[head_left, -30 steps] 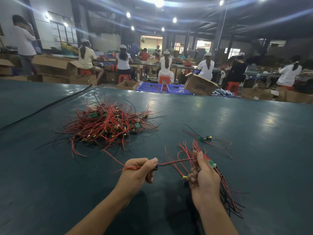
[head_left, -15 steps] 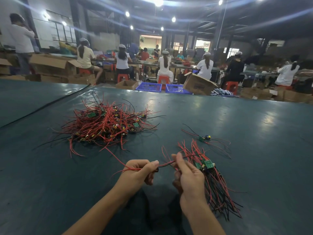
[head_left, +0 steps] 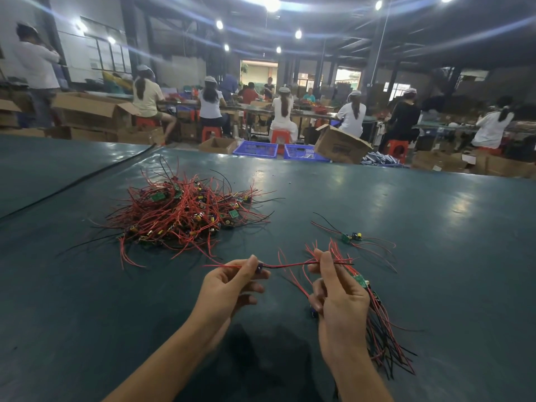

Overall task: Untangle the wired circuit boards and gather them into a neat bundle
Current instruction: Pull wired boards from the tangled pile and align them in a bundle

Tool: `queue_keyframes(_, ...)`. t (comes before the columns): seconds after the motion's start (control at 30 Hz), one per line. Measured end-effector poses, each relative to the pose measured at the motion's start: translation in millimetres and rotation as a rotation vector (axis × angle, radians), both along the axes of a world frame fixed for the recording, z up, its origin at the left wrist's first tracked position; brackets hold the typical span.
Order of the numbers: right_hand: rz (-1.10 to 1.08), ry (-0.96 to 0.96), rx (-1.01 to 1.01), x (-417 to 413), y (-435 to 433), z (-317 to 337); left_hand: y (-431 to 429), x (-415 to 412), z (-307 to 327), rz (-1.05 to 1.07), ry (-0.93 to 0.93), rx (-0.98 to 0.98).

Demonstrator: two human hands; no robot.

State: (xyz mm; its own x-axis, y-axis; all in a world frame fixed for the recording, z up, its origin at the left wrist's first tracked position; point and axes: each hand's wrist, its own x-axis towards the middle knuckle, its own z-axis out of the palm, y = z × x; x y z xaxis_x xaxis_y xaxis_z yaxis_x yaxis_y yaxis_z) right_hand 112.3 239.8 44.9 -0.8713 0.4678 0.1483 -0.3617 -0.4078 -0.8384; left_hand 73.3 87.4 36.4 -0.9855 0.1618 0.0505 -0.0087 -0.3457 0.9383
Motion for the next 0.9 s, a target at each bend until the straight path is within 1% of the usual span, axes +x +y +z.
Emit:
queue_keyframes(0.1, 0.061, 0.014, 0.132, -1, -3, -3, -5, -5, 1, 0.02, -0.115, 0.159)
queue_keyframes(0.2, 0.07, -0.062, 0.298, -1, -8, -7, -11, -8, 3, -0.05, -0.138, 0.237)
queue_keyframes(0.27, 0.105, -0.126, 0.334, 1, -13, -7, -11, -7, 5, -0.178, -0.136, 0.21)
queue_keyframes(0.33, 0.193, -0.197, 0.357, 4, -21, -7, -9, -2, 4, -0.329, -0.108, 0.129)
queue_keyframes(0.43, 0.36, -0.319, 0.32, 7, -30, -5, -5, 6, 2, -0.505, -0.068, -0.022)
queue_keyframes(0.5, 0.429, -0.337, 0.266, 8, -33, -4, -6, 9, 1, -0.57, -0.061, -0.077)
queue_keyframes(0.67, 0.468, -0.313, 0.054, 7, -31, 0, -8, 7, 1, -0.566, -0.057, -0.137)
queue_keyframes(0.7, 0.474, -0.319, 0.044, 7, -30, -1, -8, 8, 1, -0.566, -0.056, -0.139)
queue_keyframes(0.8, 0.411, -0.32, 0.036, 7, -30, -3, -8, 8, 1, -0.576, -0.065, -0.114)
queue_keyframes(0.9, 0.233, -0.307, -0.02, 3, -30, -3, -5, 7, 0, -0.516, -0.107, -0.079)
